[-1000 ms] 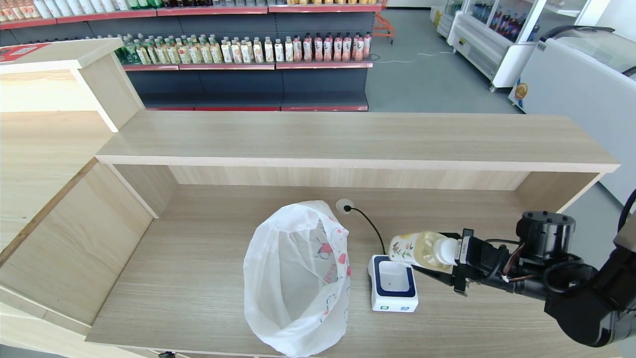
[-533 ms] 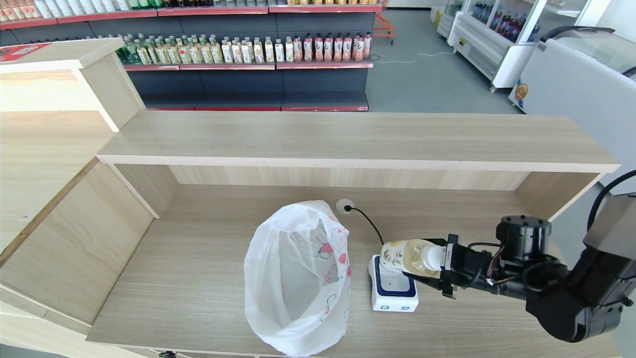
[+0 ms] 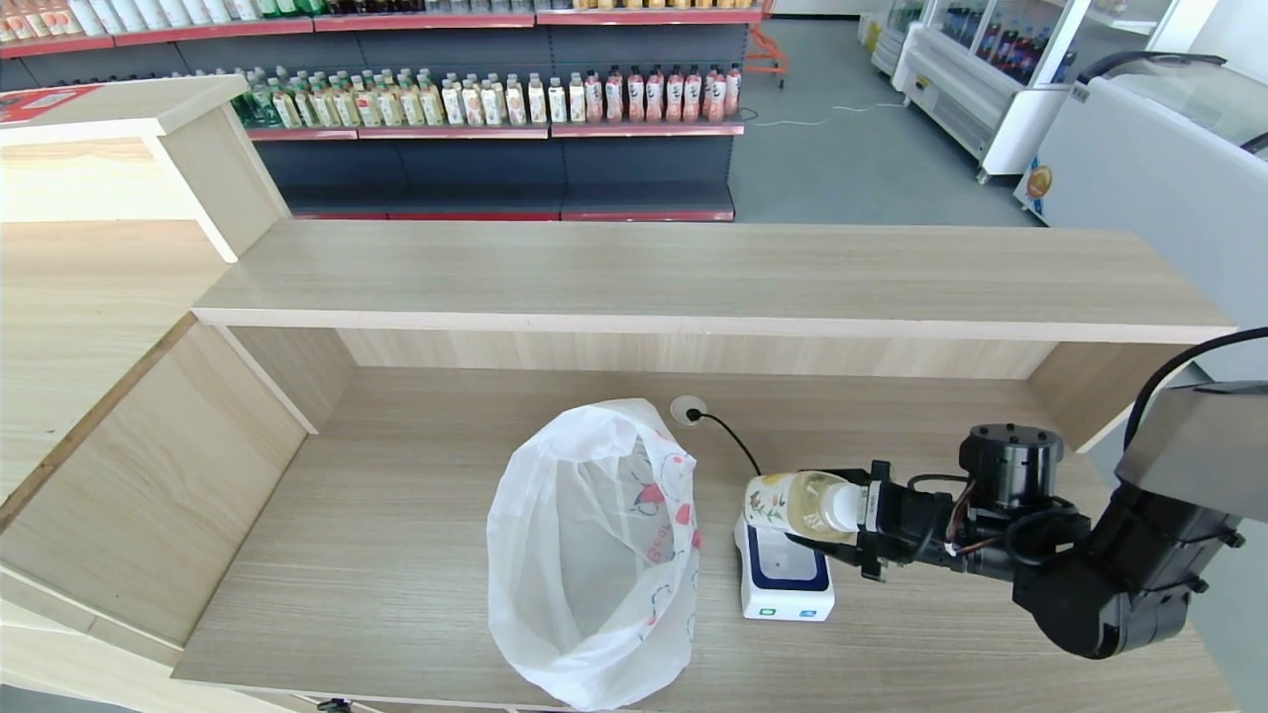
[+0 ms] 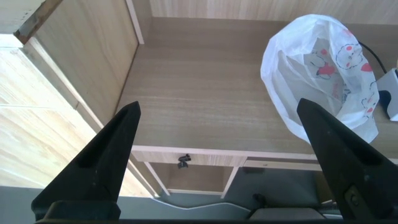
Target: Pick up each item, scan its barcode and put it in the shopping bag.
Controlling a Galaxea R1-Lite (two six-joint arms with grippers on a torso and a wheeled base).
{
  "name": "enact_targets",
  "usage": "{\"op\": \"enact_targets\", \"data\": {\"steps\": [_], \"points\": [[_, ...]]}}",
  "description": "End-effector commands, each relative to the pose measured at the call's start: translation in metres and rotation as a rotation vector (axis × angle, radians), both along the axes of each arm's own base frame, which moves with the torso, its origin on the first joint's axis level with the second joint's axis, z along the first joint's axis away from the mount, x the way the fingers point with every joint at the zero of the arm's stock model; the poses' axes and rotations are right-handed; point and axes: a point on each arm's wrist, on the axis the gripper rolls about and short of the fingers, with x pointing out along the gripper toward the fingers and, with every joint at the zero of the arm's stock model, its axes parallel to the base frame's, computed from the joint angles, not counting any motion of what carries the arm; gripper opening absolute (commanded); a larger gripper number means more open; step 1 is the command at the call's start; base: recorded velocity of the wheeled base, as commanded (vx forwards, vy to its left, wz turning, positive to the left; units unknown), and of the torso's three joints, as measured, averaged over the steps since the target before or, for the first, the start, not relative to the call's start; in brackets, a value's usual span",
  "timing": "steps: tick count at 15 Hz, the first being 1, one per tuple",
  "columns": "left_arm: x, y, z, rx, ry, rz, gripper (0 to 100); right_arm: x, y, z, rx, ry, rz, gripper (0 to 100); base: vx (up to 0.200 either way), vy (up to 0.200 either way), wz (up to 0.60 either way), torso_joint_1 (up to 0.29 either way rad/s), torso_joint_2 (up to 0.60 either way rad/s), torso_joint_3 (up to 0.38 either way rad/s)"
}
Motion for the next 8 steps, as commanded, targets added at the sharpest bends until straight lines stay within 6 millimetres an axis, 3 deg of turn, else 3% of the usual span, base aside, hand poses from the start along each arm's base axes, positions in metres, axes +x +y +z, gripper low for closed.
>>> {"op": "enact_targets", "data": {"steps": [1,8], "points": [[0.0,0.0,-0.0001,0.0,0.0,0.0,100,0.003,0.0008,-0.0057,-0.005,0.009,0.001,0,0.0,0.0,0.0,0.0,0.0,0.0],[0.0,0.0,-0.0001,0.001,0.0,0.0,100,0.0023,0.0001,-0.0055,-0.015,-0.002,0.003,0,0.0,0.0,0.0,0.0,0.0,0.0]]}}
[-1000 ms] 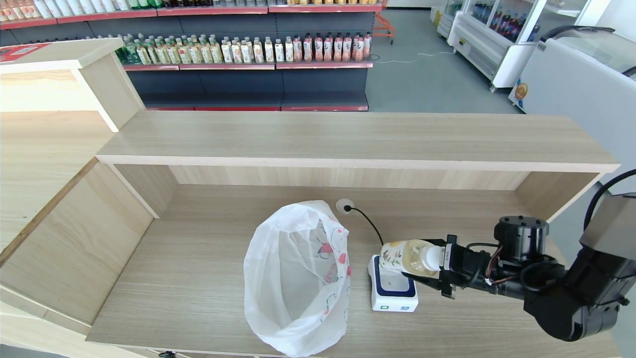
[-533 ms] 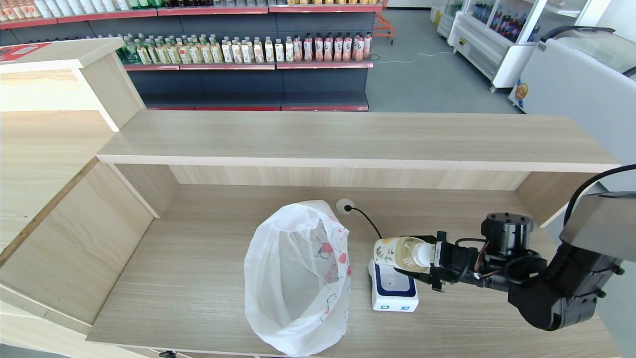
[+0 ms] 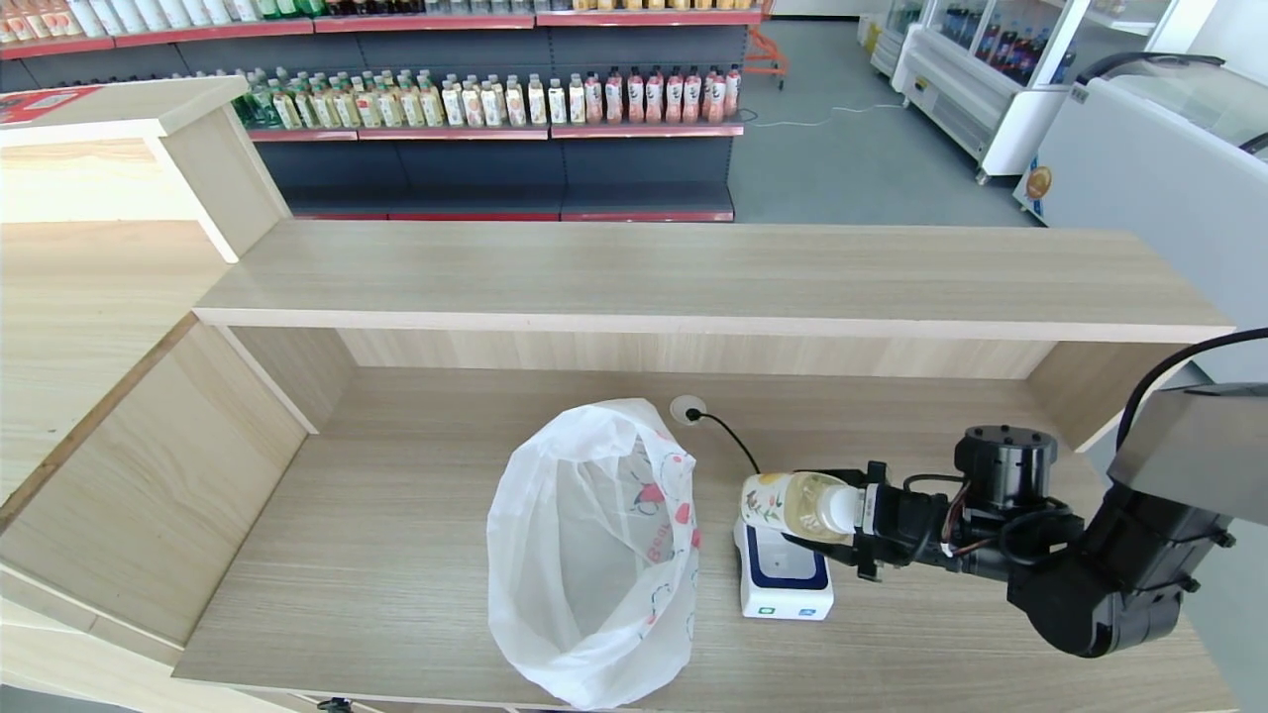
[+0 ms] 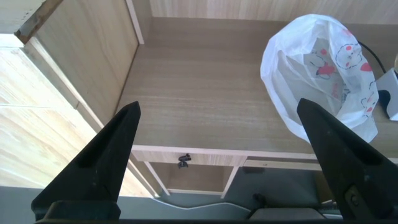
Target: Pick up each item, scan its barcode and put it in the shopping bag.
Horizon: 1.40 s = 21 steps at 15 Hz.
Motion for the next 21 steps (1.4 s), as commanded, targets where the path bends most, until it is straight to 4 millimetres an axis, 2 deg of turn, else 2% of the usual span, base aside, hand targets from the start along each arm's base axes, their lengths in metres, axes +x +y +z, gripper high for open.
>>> {"op": "enact_targets", "data": {"steps": [1,4,6,7,8,9,10,13,16,21], "points": [[0.0,0.0,0.0,-0.001,0.0,0.0,100,-0.001,0.0,0.0,-0.001,0.003,-0.002,0,0.0,0.0,0.0,0.0,0.0,0.0],[0.0,0.0,0.0,0.001,0.0,0.0,100,-0.002,-0.001,0.005,0.002,-0.009,-0.004,0,0.0,0.0,0.0,0.0,0.0,0.0],[0.0,0.0,0.0,0.001,0.0,0.0,100,-0.005,-0.002,0.02,0.021,-0.045,0.012,0,0.0,0.0,0.0,0.0,0.0,0.0],[0.0,0.0,0.0,0.001,0.0,0.0,100,-0.011,-0.003,0.039,0.061,-0.054,0.017,0,0.0,0.0,0.0,0.0,0.0,0.0],[0.0,0.0,0.0,0.001,0.0,0.0,100,-0.014,-0.003,0.044,0.082,-0.038,0.01,0,0.0,0.0,0.0,0.0,0.0,0.0],[0.0,0.0,0.0,-0.001,0.0,0.0,100,-0.031,-0.005,0.07,0.191,0.054,-0.027,0,0.0,0.0,0.0,0.0,0.0,0.0],[0.0,0.0,0.0,-0.001,0.0,0.0,100,-0.042,-0.002,0.087,0.282,0.143,-0.077,0,0.0,0.0,0.0,0.0,0.0,0.0],[0.0,0.0,0.0,-0.001,0.0,0.0,100,-0.074,0.016,0.122,0.491,0.483,-0.258,0,0.0,0.0,0.0,0.0,0.0,0.0],[0.0,0.0,0.0,0.001,0.0,0.0,100,-0.077,0.021,0.122,0.507,0.617,-0.337,0,0.0,0.0,0.0,0.0,0.0,0.0],[0.0,0.0,0.0,0.001,0.0,0.0,100,-0.068,0.027,0.115,0.532,0.695,-0.355,0,0.0,0.2,0.0,0.0,0.0,0.001]]}}
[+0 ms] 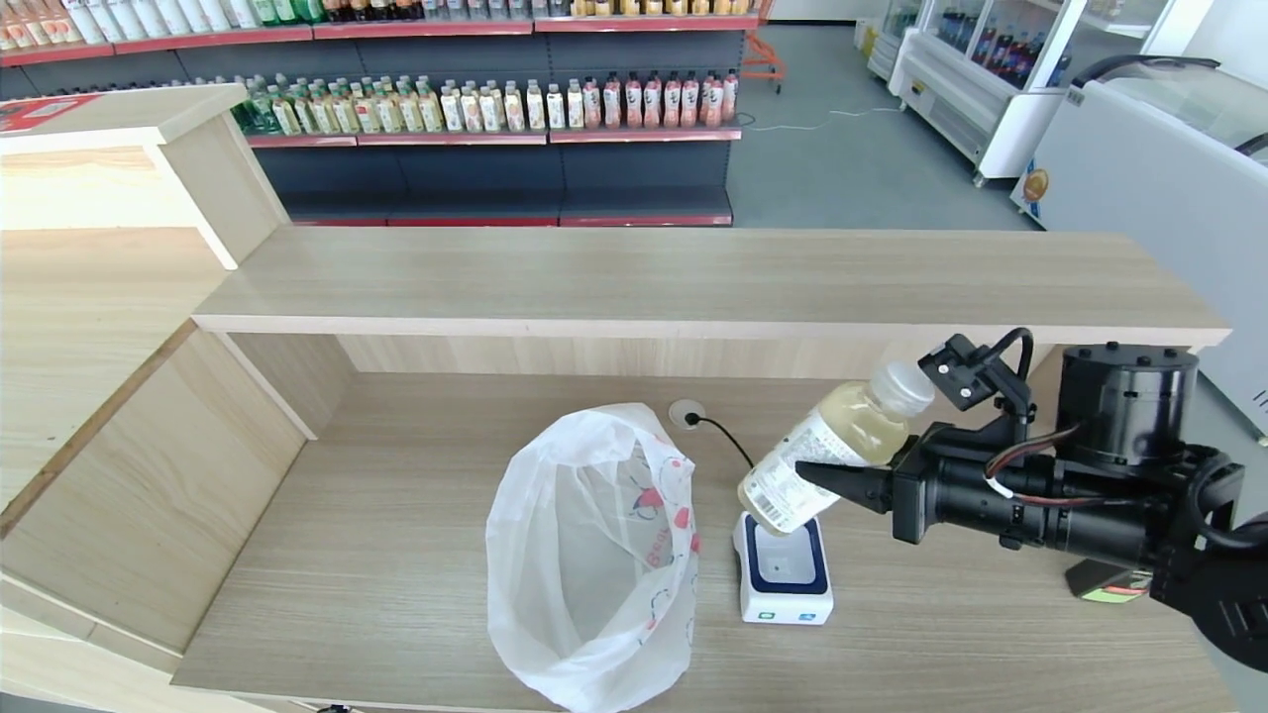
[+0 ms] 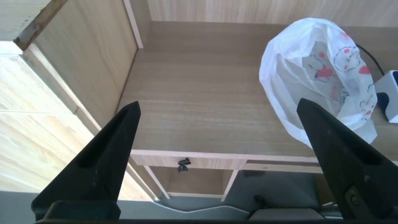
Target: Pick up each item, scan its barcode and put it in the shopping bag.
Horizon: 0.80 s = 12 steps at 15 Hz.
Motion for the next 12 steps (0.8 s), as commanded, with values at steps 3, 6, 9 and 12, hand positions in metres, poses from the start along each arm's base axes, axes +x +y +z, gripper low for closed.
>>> {"op": "enact_targets", "data": {"steps": [3,6,9,12], "points": [[0.0,0.0,0.0,0.001,0.0,0.001,100,0.01,0.007,-0.017,-0.018,0.039,0.009,0,0.0,0.067,0.0,-0.002,0.0,0.002],[0.0,0.0,0.0,0.002,0.0,0.001,100,0.013,0.017,-0.035,-0.043,0.092,0.038,0,0.0,0.0,0.0,0.0,0.0,0.0],[0.0,0.0,0.0,0.002,0.0,0.001,100,0.018,0.047,-0.07,-0.098,0.093,-0.006,0,0.0,0.0,0.0,0.0,0.0,0.0],[0.0,0.0,0.0,0.002,0.0,0.001,100,0.028,0.07,-0.102,-0.077,0.012,-0.009,0,0.0,0.0,0.0,0.0,0.0,0.0]]}}
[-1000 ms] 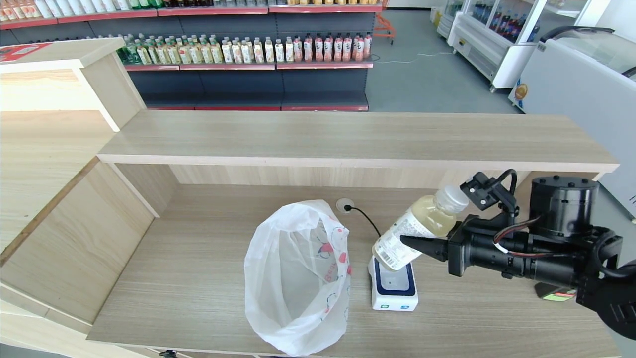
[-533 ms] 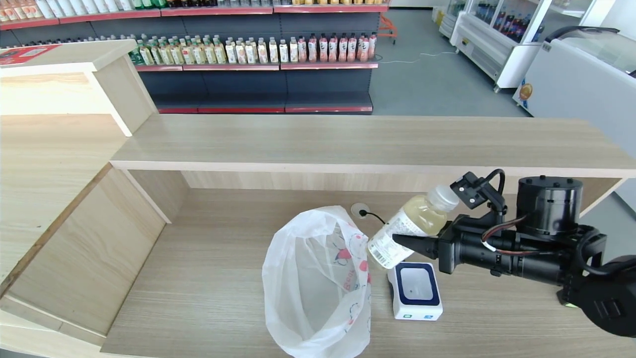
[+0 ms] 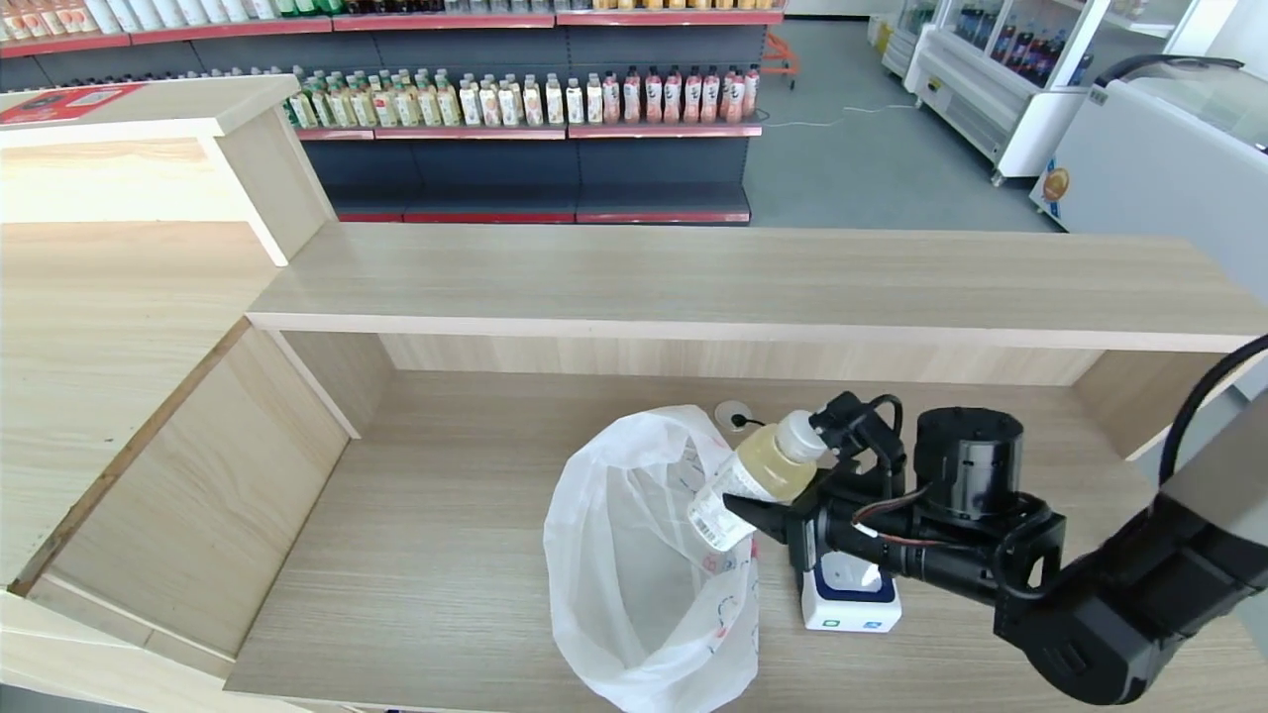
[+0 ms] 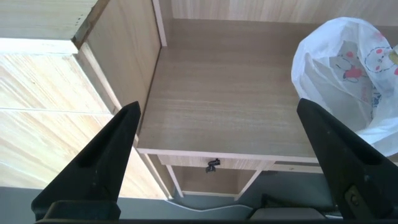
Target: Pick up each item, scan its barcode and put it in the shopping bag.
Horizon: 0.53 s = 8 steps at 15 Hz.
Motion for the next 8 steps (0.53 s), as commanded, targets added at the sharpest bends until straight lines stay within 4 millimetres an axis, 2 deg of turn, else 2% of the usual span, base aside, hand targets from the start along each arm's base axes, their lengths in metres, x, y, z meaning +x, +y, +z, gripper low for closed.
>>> {"op": "enact_targets", "data": {"steps": [1,6,8], "points": [[0.0,0.0,0.0,0.0,0.0,0.001,100,0.004,0.021,-0.045,-0.036,0.045,0.032,0,0.0,0.0,0.0,0.0,0.0,0.0],[0.0,0.0,0.0,0.0,0.0,0.001,100,0.003,0.032,-0.067,-0.089,0.024,0.072,0,0.0,0.0,0.0,0.0,0.0,0.0],[0.0,0.0,0.0,0.0,0.0,0.001,100,0.003,0.031,-0.082,-0.11,-0.001,0.081,0,0.0,0.0,0.0,0.0,0.0,0.0]]}}
